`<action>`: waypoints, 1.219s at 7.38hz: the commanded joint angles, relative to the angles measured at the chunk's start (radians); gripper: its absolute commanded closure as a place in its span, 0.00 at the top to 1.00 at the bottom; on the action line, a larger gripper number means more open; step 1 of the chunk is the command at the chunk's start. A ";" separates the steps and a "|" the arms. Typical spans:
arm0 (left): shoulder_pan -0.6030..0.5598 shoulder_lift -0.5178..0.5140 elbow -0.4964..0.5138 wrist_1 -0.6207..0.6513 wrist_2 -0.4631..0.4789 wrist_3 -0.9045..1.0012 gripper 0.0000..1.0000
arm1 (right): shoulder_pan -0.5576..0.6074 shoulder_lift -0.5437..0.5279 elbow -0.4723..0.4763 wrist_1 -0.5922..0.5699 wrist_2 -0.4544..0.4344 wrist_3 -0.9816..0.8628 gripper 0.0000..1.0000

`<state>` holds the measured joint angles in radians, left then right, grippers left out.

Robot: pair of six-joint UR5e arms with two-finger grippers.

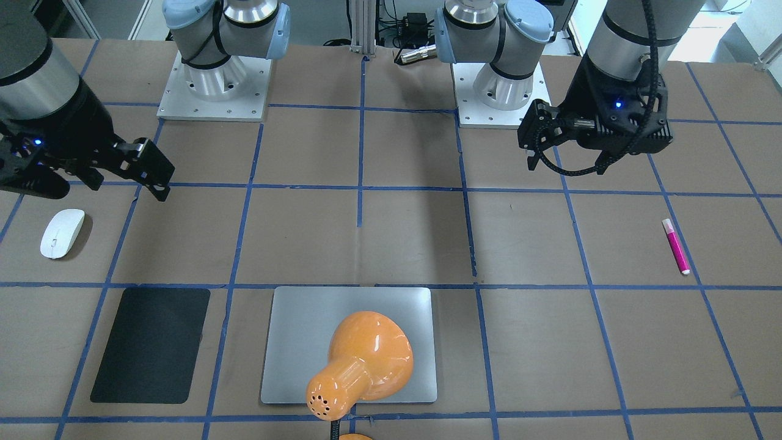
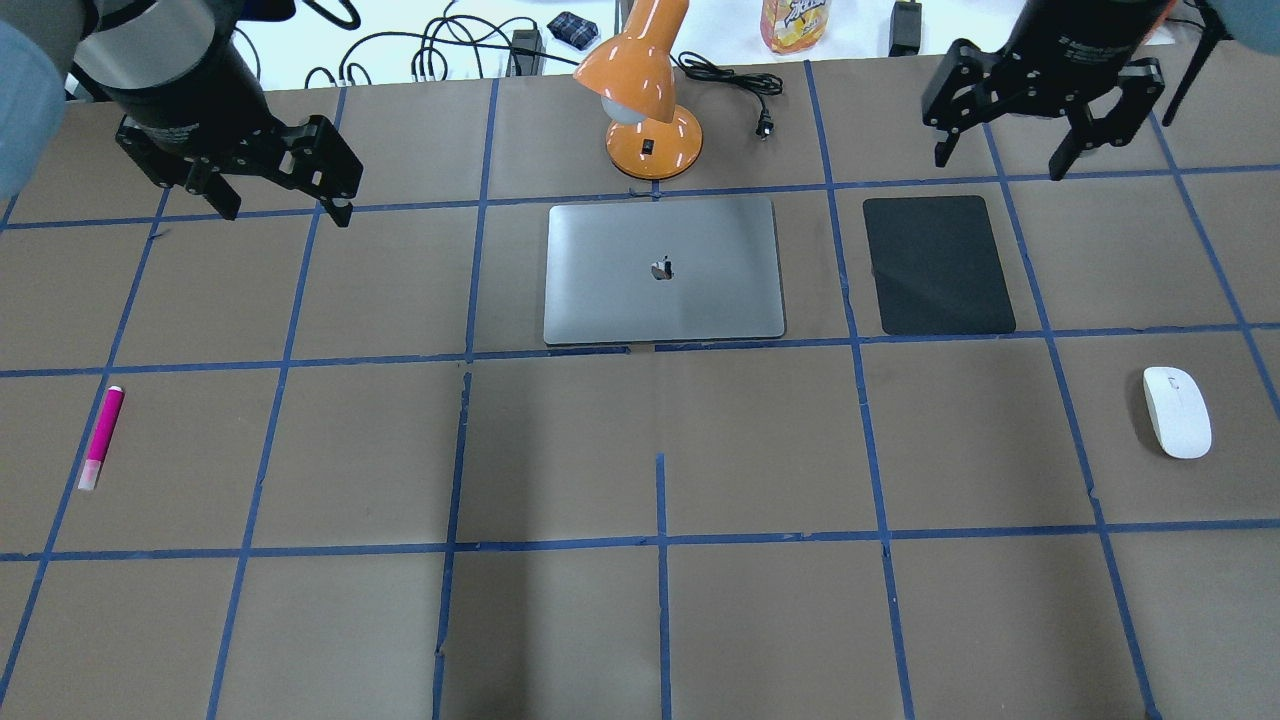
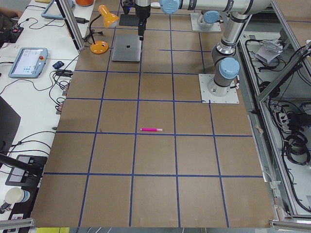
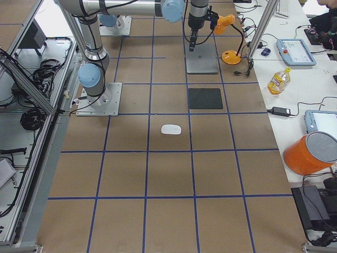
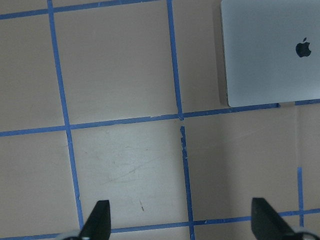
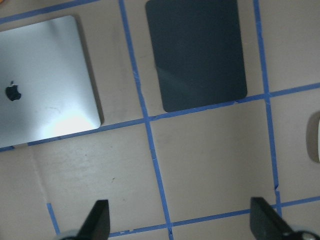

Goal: Place pen and mouse around notebook

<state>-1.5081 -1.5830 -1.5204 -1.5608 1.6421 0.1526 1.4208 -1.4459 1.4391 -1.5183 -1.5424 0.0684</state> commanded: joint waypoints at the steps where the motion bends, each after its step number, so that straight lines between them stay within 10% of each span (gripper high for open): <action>1: 0.085 -0.021 -0.021 0.005 0.027 0.016 1.00 | -0.164 0.001 0.070 -0.011 -0.004 -0.139 1.00; 4: 0.525 -0.054 -0.241 0.190 0.015 0.346 1.00 | -0.404 -0.001 0.269 -0.240 -0.053 -0.486 1.00; 7: 0.685 -0.219 -0.389 0.625 -0.047 0.593 1.00 | -0.534 0.027 0.562 -0.617 -0.053 -0.670 1.00; 9: 0.790 -0.325 -0.400 0.688 -0.095 0.748 1.00 | -0.549 0.102 0.584 -0.661 -0.051 -0.703 1.00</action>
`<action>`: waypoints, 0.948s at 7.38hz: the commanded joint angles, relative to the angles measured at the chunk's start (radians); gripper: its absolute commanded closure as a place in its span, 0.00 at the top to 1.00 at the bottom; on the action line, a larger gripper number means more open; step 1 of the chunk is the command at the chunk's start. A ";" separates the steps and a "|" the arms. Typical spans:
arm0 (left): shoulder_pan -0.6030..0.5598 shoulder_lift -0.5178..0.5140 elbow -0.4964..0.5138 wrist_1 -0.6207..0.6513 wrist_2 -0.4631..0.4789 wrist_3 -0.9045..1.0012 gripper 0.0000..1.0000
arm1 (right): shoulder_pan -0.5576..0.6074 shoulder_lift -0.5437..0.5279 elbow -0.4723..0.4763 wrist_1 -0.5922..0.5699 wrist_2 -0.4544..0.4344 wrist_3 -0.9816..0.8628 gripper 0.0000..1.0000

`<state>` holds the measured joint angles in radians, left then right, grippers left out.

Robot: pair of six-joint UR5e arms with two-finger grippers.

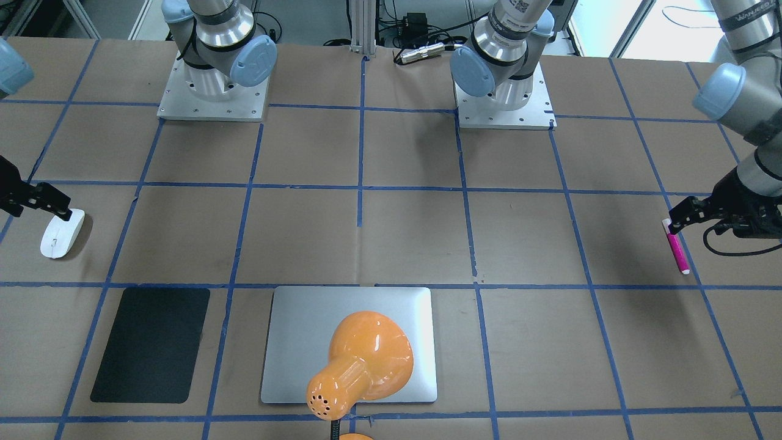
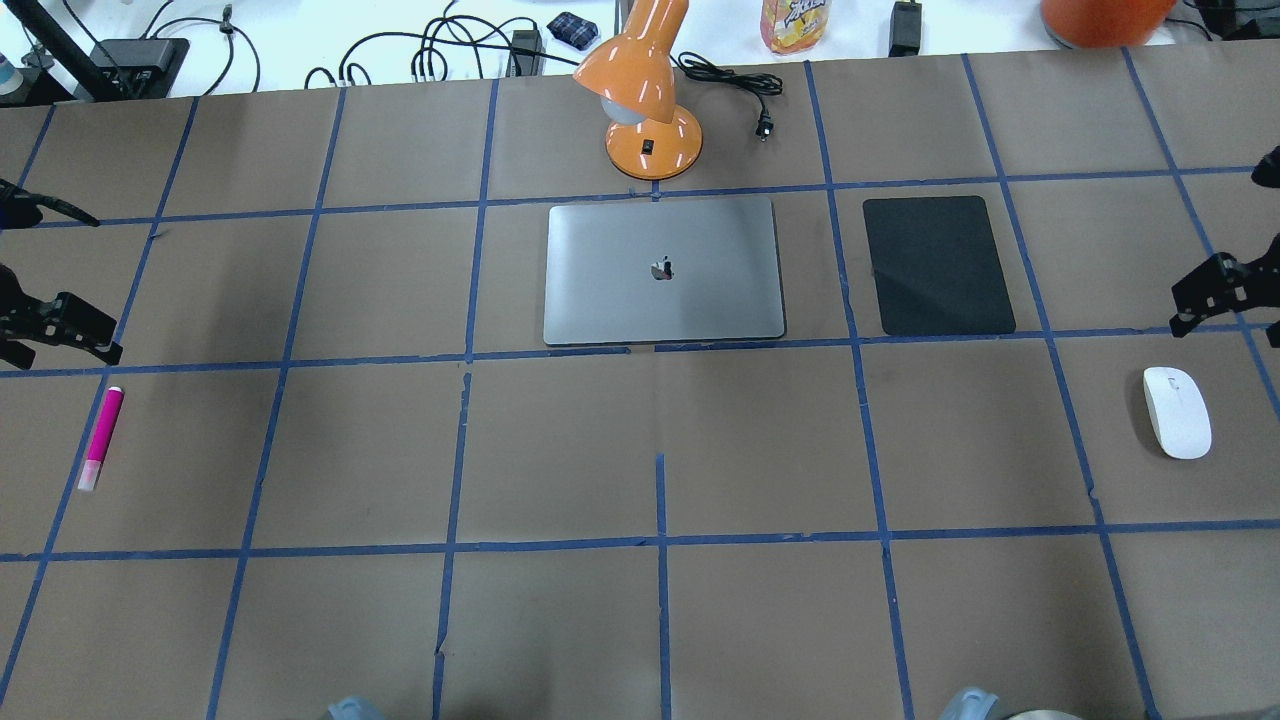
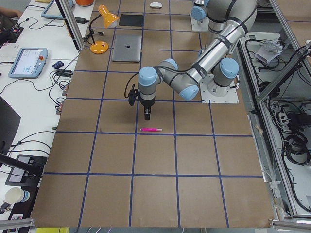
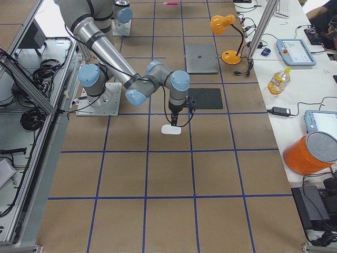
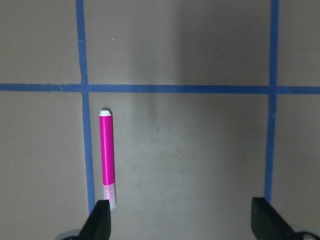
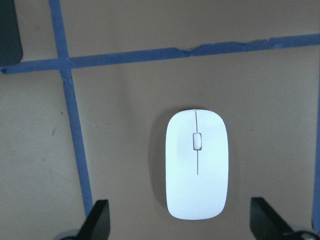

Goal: Place pen and mouse around notebook

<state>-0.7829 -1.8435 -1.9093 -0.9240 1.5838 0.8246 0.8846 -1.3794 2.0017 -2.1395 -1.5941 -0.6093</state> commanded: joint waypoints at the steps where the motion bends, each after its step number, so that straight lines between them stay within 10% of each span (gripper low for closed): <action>1: 0.082 -0.112 -0.010 0.118 -0.041 0.079 1.00 | -0.013 0.042 0.031 -0.049 -0.001 -0.030 1.00; 7: 0.068 -0.148 -0.056 0.166 -0.033 -0.116 0.87 | -0.019 0.117 0.069 -0.198 -0.024 -0.098 1.00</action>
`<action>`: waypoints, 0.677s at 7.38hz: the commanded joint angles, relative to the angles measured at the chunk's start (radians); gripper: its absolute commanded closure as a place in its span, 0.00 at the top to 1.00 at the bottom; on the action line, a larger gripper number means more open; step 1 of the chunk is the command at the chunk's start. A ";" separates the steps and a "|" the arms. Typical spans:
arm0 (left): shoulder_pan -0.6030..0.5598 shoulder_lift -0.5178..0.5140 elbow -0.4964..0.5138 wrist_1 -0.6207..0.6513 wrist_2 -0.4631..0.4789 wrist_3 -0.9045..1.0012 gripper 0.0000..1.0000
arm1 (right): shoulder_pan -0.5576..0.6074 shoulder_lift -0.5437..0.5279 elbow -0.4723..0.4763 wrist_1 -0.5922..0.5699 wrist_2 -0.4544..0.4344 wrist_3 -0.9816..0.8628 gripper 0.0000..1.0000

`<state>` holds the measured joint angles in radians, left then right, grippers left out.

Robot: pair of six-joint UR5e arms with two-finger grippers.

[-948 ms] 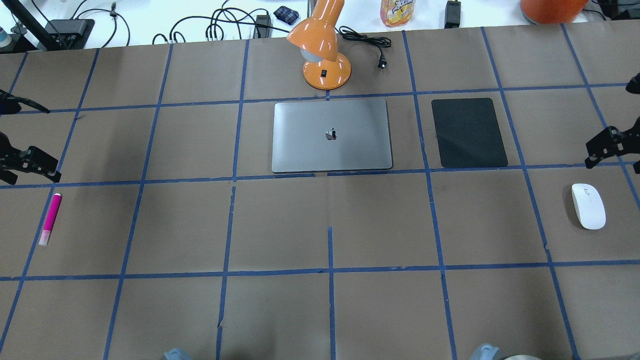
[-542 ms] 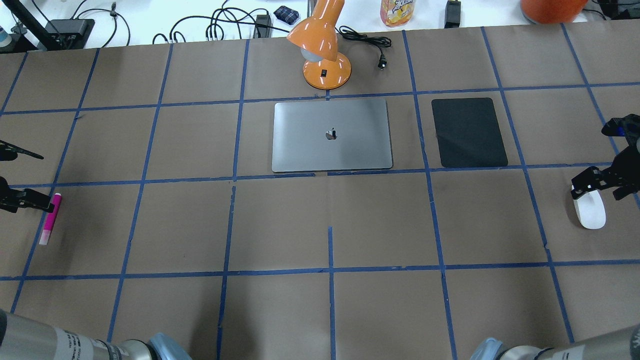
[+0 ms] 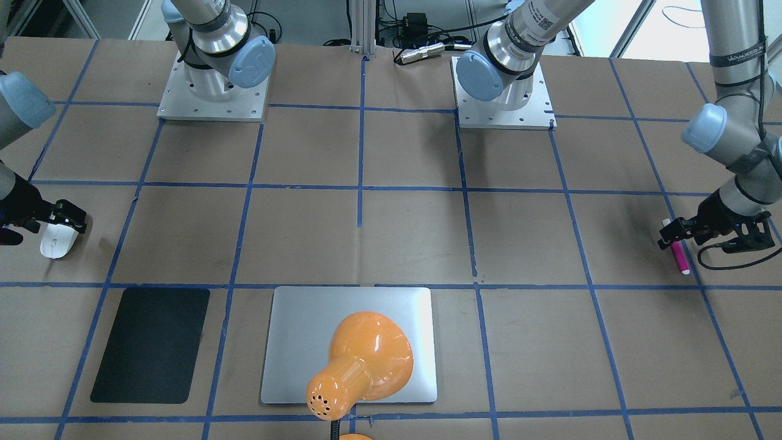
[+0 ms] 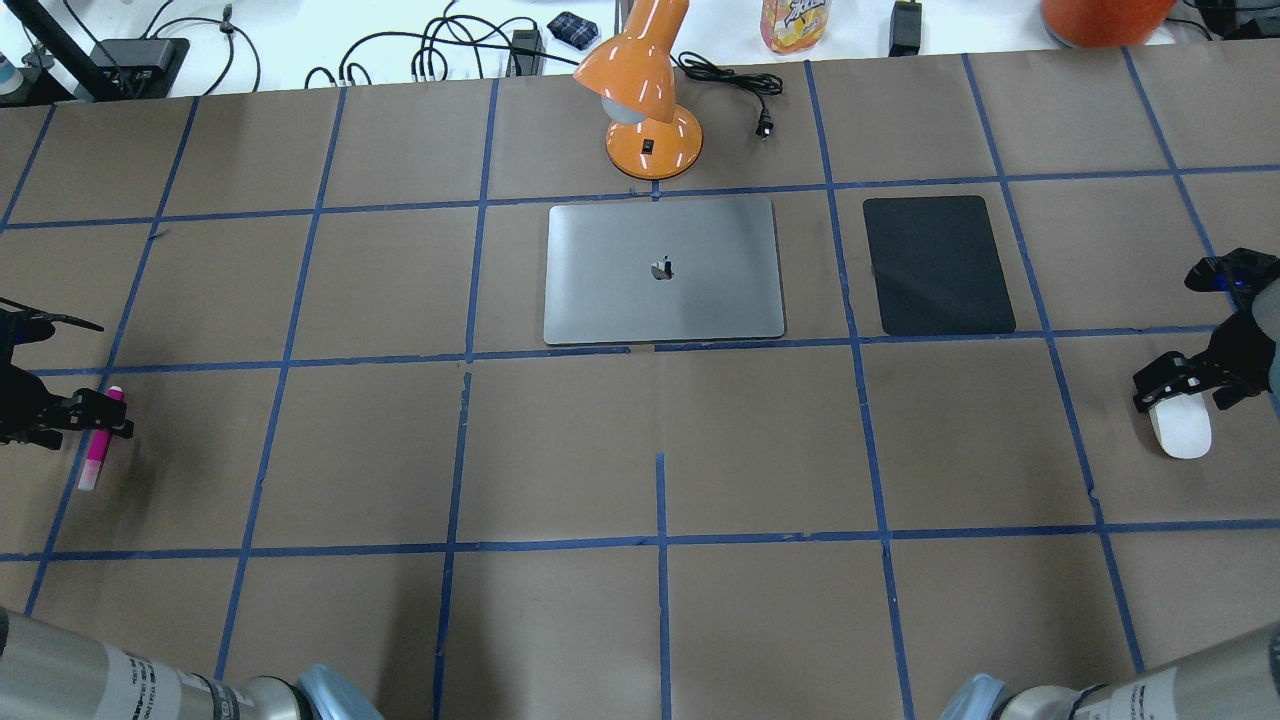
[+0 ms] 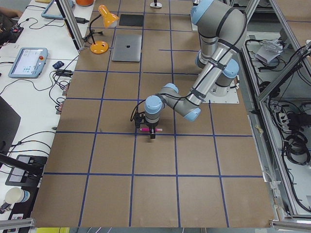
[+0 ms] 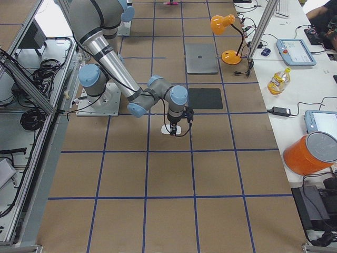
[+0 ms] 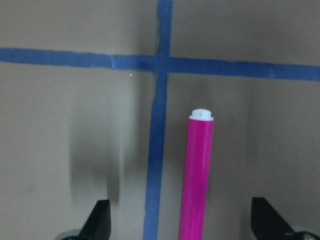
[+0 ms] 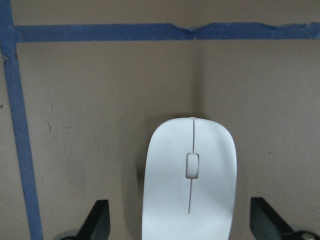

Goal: Place pen and mouse around notebook

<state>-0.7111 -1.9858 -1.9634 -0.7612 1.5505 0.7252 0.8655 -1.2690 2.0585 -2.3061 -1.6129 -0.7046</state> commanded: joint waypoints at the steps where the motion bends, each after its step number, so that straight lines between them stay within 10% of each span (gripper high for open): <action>1: -0.004 -0.005 -0.003 0.010 0.000 -0.018 0.77 | 0.000 0.006 0.014 -0.032 -0.019 -0.003 0.99; 2: -0.004 -0.001 -0.003 0.010 -0.003 -0.018 0.38 | 0.000 0.008 0.015 -0.032 -0.019 -0.003 0.93; 5: 0.007 0.004 0.000 0.004 -0.006 -0.010 0.07 | 0.000 0.019 0.009 -0.033 -0.021 -0.003 0.36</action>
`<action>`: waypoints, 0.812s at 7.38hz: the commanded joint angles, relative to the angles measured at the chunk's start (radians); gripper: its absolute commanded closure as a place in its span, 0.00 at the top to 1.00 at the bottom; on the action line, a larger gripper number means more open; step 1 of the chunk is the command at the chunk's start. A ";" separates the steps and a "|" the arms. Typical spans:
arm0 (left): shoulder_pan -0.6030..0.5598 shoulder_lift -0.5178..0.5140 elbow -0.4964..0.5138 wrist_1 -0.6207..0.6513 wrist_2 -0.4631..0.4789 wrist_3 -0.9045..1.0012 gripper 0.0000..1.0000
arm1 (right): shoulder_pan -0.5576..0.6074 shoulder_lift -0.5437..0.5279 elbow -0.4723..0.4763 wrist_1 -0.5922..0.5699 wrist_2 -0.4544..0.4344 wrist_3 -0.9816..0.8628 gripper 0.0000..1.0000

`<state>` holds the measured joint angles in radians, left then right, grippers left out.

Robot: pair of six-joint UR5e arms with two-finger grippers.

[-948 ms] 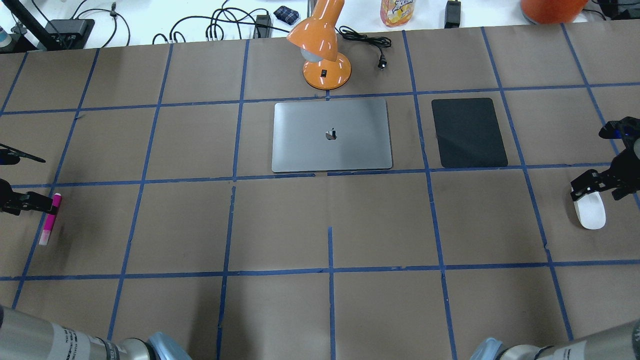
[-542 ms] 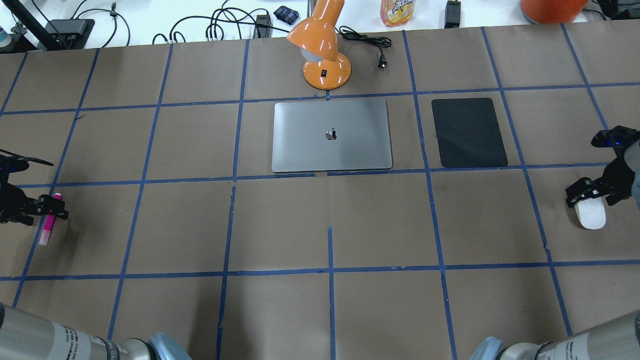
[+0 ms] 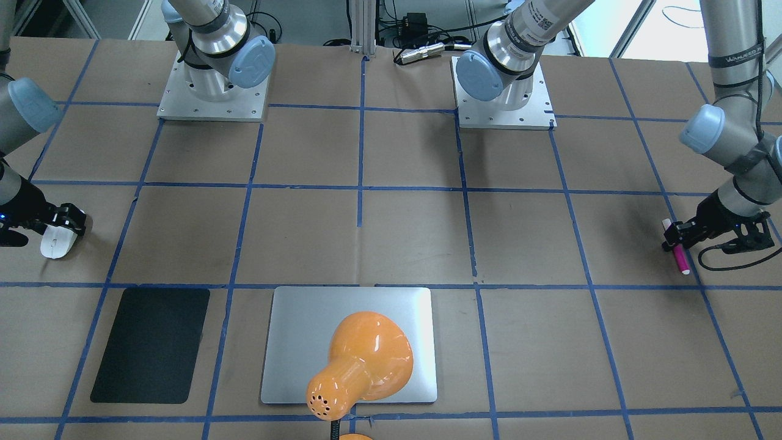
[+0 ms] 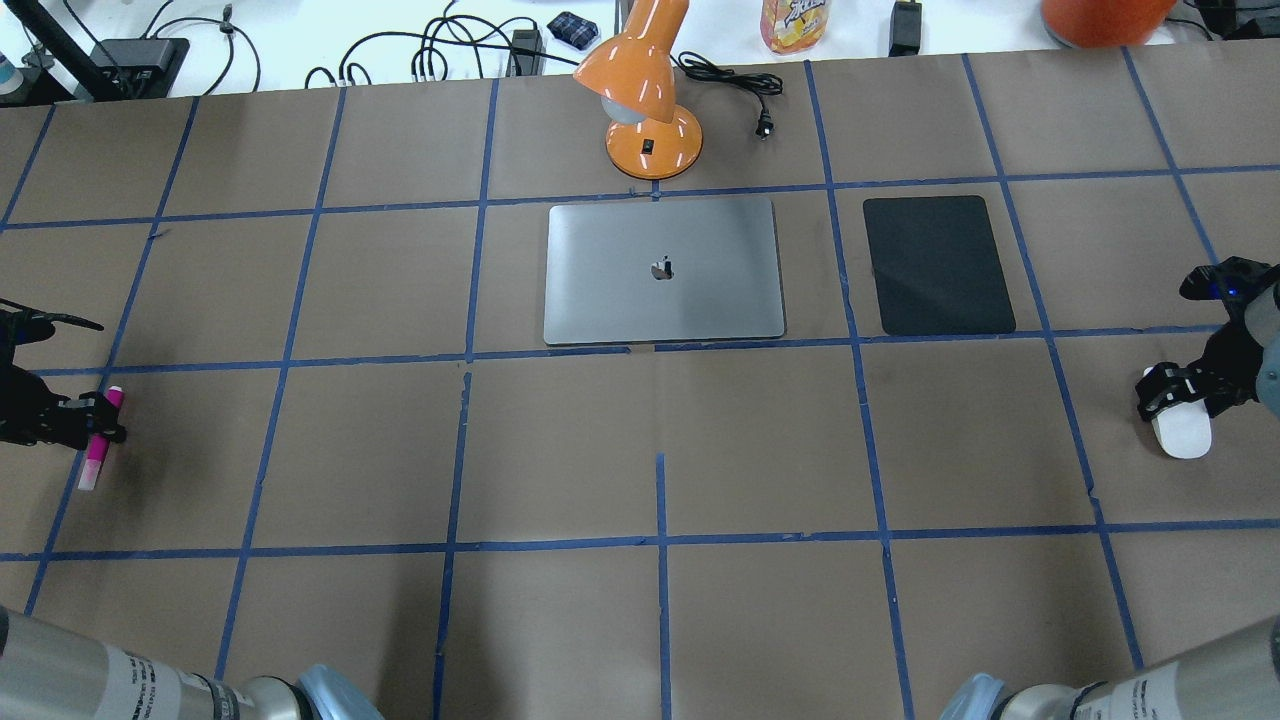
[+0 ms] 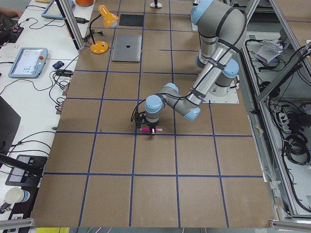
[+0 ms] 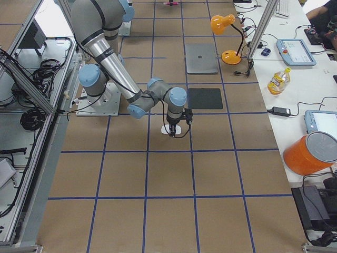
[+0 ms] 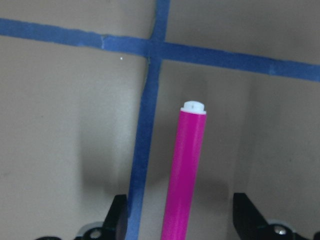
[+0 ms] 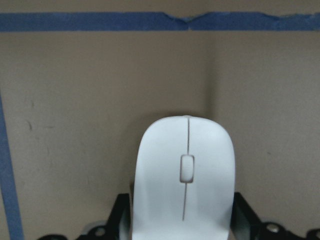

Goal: Place pen and mouse around notebook

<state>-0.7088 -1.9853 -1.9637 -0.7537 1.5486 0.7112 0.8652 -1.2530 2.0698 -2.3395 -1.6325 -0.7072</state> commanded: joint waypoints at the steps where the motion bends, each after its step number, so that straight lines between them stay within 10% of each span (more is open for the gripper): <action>1: 0.003 0.006 0.000 -0.009 -0.004 0.004 0.05 | 0.000 0.001 -0.005 0.002 -0.003 0.002 0.23; 6: -0.133 0.158 0.083 -0.429 0.001 -0.236 0.05 | 0.137 -0.059 -0.225 0.200 0.030 0.079 0.22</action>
<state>-0.7880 -1.8847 -1.9001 -1.0351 1.5548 0.6200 0.9347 -1.3096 1.9438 -2.2329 -1.6114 -0.6682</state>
